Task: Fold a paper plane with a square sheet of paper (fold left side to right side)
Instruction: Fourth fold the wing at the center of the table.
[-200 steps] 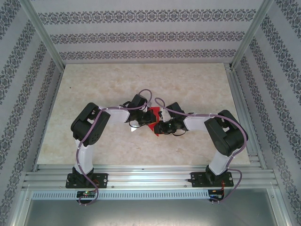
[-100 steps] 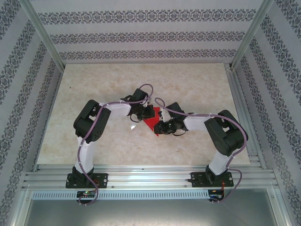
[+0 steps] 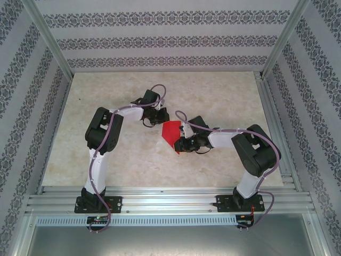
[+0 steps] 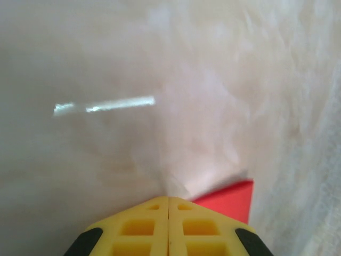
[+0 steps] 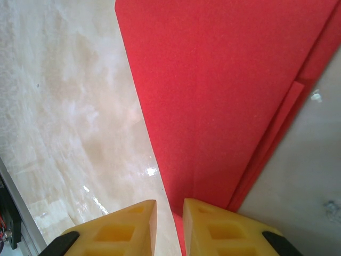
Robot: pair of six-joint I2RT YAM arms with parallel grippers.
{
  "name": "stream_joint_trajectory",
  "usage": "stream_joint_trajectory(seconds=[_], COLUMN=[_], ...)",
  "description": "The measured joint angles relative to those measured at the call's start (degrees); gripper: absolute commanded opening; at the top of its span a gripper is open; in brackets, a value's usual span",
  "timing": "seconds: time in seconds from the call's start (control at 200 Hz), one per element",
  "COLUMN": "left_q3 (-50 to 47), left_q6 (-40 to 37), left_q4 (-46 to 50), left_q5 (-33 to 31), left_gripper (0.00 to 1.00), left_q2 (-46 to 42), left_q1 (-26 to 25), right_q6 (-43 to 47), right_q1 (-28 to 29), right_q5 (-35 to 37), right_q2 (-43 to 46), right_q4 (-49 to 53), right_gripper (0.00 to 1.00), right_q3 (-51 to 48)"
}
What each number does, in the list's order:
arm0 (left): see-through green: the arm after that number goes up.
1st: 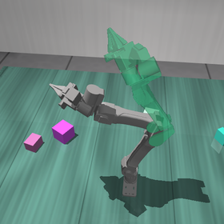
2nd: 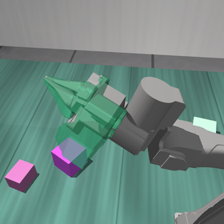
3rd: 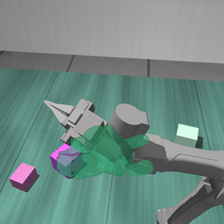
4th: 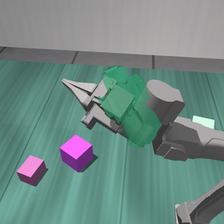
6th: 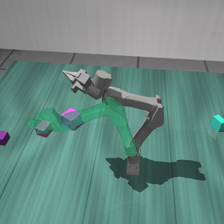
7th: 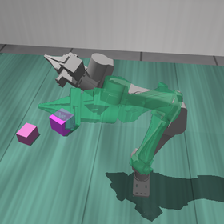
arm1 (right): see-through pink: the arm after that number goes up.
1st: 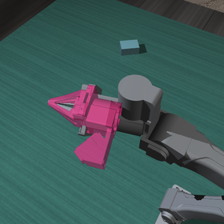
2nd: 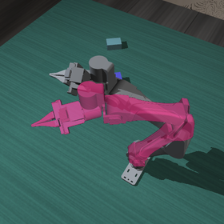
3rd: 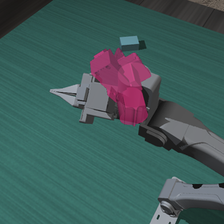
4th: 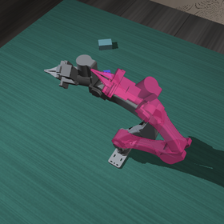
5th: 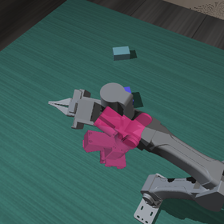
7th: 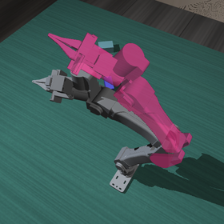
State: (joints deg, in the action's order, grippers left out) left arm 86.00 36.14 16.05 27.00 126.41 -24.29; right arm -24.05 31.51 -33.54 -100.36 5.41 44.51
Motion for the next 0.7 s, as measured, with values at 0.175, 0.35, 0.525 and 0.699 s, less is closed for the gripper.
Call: stream_joint_trajectory(seconds=[0.175, 0.35, 0.525, 0.699], left_q3=[5.8, 5.4, -5.3, -11.5], left_q6=[-2.6, -4.5, -2.8, 1.7], left_q4=[3.6, 5.4, 1.1, -7.9], left_q5=[-1.7, -4.8, -1.6, 4.7], left_gripper=[0.07, 0.07, 0.03, 0.02], left_q2=[2.7, 0.2, -12.1, -14.9], left_q1=[3.0, 5.9, 4.0, -2.8], right_q6=[0.0, 0.0, 0.0, 0.0], right_q1=[0.0, 0.0, 0.0, 0.0], right_q5=[0.0, 0.0, 0.0, -0.1], right_q2=[0.0, 0.0, 0.0, 0.0], right_q4=[0.0, 0.0, 0.0, -0.1], right_gripper=[0.22, 0.22, 0.22, 0.22], right_q3=[0.0, 0.0, 0.0, 0.0])
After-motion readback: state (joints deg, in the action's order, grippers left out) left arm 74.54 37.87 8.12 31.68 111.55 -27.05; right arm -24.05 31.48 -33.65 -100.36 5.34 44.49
